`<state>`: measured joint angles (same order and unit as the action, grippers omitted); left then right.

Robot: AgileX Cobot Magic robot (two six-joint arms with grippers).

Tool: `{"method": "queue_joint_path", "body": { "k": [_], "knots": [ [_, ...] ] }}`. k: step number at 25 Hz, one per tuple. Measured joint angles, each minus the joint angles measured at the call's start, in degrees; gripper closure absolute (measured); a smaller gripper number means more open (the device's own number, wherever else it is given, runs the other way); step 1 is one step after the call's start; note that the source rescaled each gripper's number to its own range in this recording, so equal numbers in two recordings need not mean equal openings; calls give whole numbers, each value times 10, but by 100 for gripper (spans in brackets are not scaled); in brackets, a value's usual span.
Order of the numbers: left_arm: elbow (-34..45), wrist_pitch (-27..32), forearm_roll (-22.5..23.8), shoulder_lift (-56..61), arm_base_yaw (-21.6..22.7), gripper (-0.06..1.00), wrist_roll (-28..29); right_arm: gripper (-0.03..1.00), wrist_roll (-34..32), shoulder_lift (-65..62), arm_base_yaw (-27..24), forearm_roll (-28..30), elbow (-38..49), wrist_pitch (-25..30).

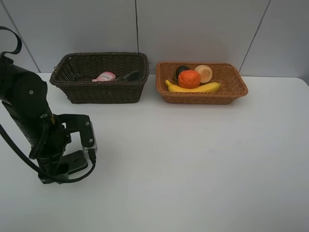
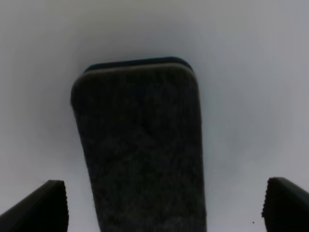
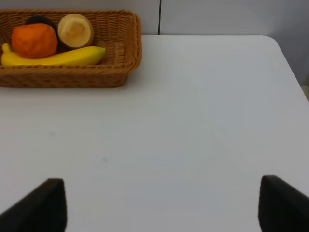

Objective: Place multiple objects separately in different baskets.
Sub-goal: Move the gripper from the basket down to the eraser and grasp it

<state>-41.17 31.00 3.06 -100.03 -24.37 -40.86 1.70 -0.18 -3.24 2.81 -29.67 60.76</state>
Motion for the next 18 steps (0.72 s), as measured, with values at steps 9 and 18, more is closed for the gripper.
{"method": "queue_joint_path", "body": {
  "k": [9,18],
  "knots": [
    [-1,-4,0,-15,0,-6,-12,-3,0,0,0,0,0,0],
    [-1,-36,-3,-50,10,-6,-13,-3,0,0,0,0,0,0]
  ]
}}
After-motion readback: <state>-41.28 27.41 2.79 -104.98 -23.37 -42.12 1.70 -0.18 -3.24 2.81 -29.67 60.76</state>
